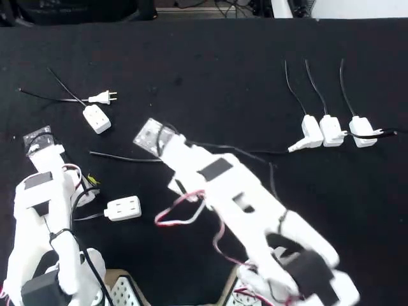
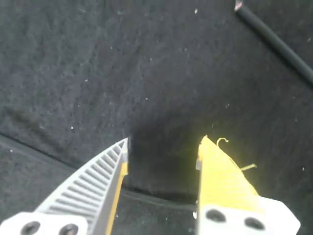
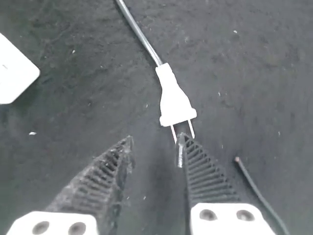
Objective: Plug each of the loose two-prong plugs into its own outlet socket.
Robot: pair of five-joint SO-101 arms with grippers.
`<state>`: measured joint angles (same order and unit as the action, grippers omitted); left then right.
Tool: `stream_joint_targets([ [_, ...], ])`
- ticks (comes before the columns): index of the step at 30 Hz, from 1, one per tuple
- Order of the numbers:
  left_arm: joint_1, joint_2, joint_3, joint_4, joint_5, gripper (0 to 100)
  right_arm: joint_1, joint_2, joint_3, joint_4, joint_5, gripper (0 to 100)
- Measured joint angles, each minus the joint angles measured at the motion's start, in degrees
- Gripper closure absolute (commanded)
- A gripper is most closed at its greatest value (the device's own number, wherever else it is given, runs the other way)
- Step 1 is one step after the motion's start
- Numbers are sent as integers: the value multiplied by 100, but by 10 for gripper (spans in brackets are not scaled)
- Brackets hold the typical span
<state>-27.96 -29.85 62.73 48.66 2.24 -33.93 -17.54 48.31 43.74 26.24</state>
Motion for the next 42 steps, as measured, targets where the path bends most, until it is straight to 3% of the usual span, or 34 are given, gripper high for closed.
stream_joint_targets([
  [10,62,0,88,-70,0,770,-448,1486,-949,-44,448,860],
  [20,53,0,97,-88,0,770,255,2163,-1240,-615,695,864],
  [30,53,0,97,-88,0,770,281,1934,-1319,-501,413,859],
  [36,53,0,97,-88,0,770,360,1767,-1354,-466,738,725],
  [42,53,0,97,-88,0,770,360,2716,-2136,-466,1169,803],
])
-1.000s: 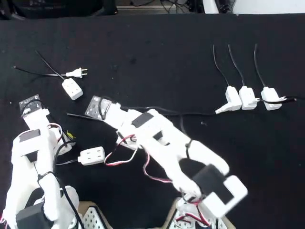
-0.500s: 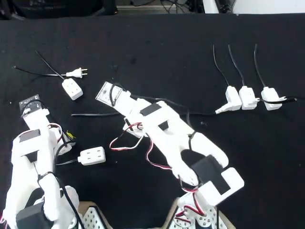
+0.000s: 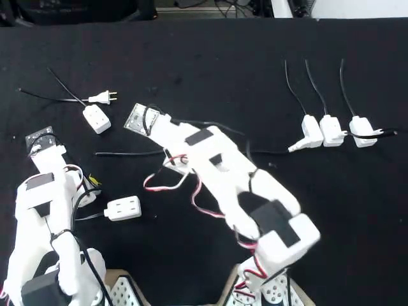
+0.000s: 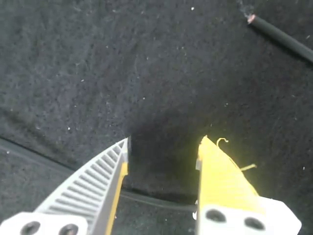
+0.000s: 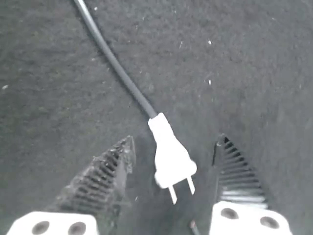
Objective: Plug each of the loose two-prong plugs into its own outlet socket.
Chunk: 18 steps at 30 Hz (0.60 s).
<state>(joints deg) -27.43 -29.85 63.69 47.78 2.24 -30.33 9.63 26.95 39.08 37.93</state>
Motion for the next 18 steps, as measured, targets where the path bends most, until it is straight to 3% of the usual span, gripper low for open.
stream_joint_targets([
  [5,0,0,0,0,0,770,26,862,-642,53,484,992],
  [14,0,0,0,0,0,770,563,774,-1055,976,571,988],
  [18,0,0,0,0,0,770,826,-149,-905,1723,-229,988],
])
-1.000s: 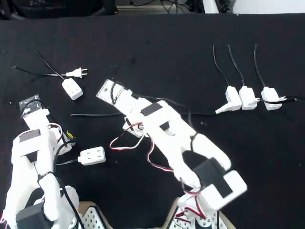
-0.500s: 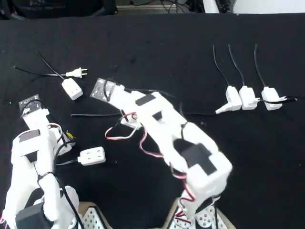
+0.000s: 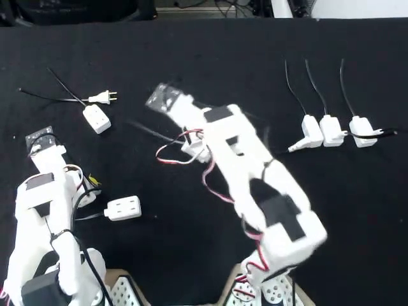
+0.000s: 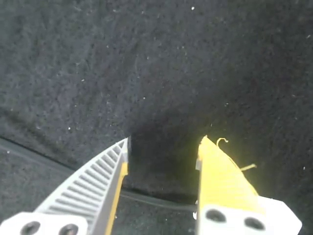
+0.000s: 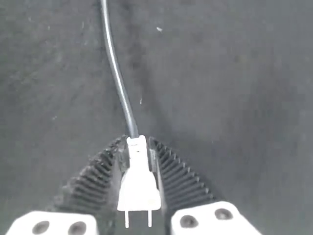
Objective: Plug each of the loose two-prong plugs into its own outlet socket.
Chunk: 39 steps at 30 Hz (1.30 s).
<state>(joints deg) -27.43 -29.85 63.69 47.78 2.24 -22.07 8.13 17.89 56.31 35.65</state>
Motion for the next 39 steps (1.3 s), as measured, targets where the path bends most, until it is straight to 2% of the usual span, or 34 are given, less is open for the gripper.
stream_joint_targets([
  [5,0,0,0,-105,0,770,-26,-844,466,888,-1275,988],
  [8,0,0,0,-105,0,770,-158,-879,923,932,-1363,985],
  [13,0,0,0,-105,0,770,-369,-765,1512,598,-800,884],
  [19,0,0,0,-105,0,770,-422,-1011,1618,1011,-607,921],
  [23,0,0,0,-105,0,770,-378,-1978,1864,1222,-97,920],
  [25,0,0,0,-105,0,770,-132,-2497,2084,1143,158,920],
  [29,0,0,0,-105,0,770,466,-2840,2866,413,1073,920],
  [33,0,0,0,-105,0,770,756,-2840,3965,-853,2189,920],
  [36,0,0,0,-105,0,770,730,-2840,4580,-1811,2365,920],
  [39,0,0,0,-105,0,770,422,-2848,4747,-2048,2400,920],
])
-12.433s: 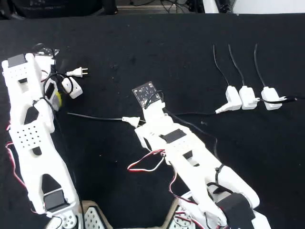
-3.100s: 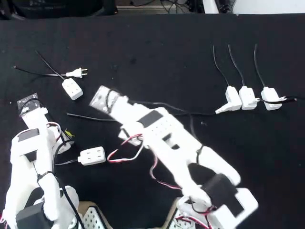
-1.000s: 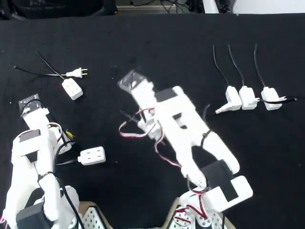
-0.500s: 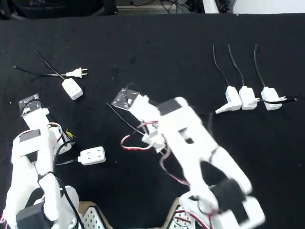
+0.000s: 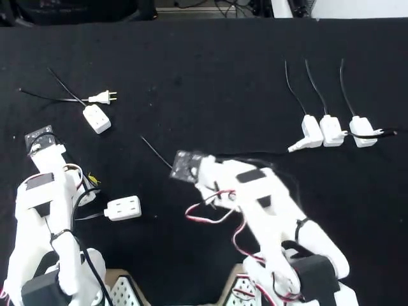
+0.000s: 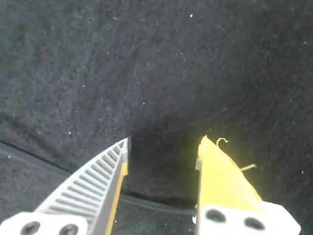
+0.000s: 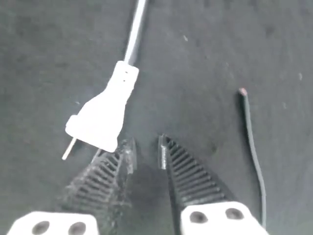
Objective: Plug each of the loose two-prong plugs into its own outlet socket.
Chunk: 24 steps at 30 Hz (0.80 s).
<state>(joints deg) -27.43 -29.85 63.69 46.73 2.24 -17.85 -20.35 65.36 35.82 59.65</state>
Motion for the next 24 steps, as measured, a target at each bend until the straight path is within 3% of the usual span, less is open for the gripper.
stream_joint_targets([
  [12,0,0,0,0,0,770,-2207,-1574,105,835,-1064,920],
  [20,0,0,0,0,0,770,-2303,-1846,105,835,-1108,923],
  [24,0,0,0,0,0,770,-2286,-1776,97,580,-1978,923],
])
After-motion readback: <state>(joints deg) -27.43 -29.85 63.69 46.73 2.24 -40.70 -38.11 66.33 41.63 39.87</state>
